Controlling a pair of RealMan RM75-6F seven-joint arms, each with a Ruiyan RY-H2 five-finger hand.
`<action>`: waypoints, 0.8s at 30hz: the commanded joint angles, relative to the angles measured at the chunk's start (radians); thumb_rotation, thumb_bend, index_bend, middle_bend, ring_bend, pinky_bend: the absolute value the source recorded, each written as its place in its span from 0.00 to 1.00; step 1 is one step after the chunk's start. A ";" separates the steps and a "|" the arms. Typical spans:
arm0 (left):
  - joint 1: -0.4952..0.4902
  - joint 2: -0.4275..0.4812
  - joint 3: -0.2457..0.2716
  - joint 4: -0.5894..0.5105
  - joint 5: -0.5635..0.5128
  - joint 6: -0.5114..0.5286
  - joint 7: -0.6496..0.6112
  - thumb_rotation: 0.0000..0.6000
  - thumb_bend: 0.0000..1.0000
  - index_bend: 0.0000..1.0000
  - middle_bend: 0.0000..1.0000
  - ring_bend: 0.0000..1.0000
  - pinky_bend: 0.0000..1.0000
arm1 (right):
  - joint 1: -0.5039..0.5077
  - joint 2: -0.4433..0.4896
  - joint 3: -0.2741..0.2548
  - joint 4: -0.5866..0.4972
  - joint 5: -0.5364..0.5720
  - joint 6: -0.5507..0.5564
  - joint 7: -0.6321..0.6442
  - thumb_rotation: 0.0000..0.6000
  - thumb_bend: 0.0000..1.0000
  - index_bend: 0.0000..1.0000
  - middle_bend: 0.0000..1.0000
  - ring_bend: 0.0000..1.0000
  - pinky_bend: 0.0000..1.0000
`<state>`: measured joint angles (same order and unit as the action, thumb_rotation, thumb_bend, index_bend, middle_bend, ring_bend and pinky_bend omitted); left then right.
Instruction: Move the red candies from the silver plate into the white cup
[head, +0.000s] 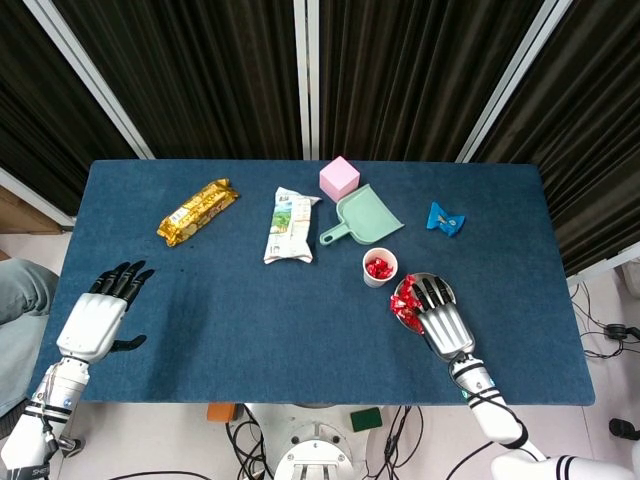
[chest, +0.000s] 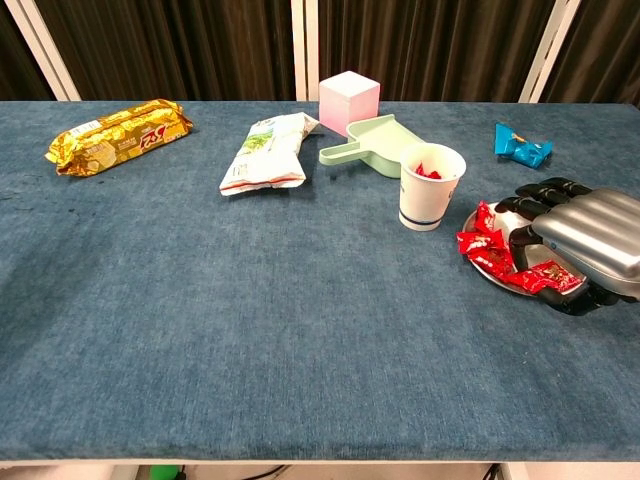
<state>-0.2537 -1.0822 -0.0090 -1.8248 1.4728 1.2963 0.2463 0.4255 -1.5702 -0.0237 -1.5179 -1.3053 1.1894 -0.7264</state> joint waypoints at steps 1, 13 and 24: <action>0.000 0.000 0.000 -0.001 0.000 0.001 0.000 1.00 0.03 0.11 0.03 0.01 0.15 | -0.004 0.004 0.003 -0.004 -0.013 0.011 0.010 1.00 0.43 0.57 0.08 0.00 0.00; 0.002 0.001 0.002 -0.007 0.007 0.006 0.006 1.00 0.03 0.11 0.03 0.00 0.15 | 0.019 0.082 0.113 -0.144 -0.091 0.105 0.044 1.00 0.43 0.59 0.09 0.00 0.00; 0.003 0.001 0.002 -0.006 0.010 0.006 0.006 1.00 0.03 0.11 0.03 0.00 0.15 | 0.148 -0.022 0.239 -0.065 0.029 -0.005 -0.021 1.00 0.43 0.59 0.09 0.00 0.00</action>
<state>-0.2507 -1.0812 -0.0066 -1.8309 1.4823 1.3026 0.2521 0.5596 -1.5748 0.2040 -1.5994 -1.2944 1.2011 -0.7316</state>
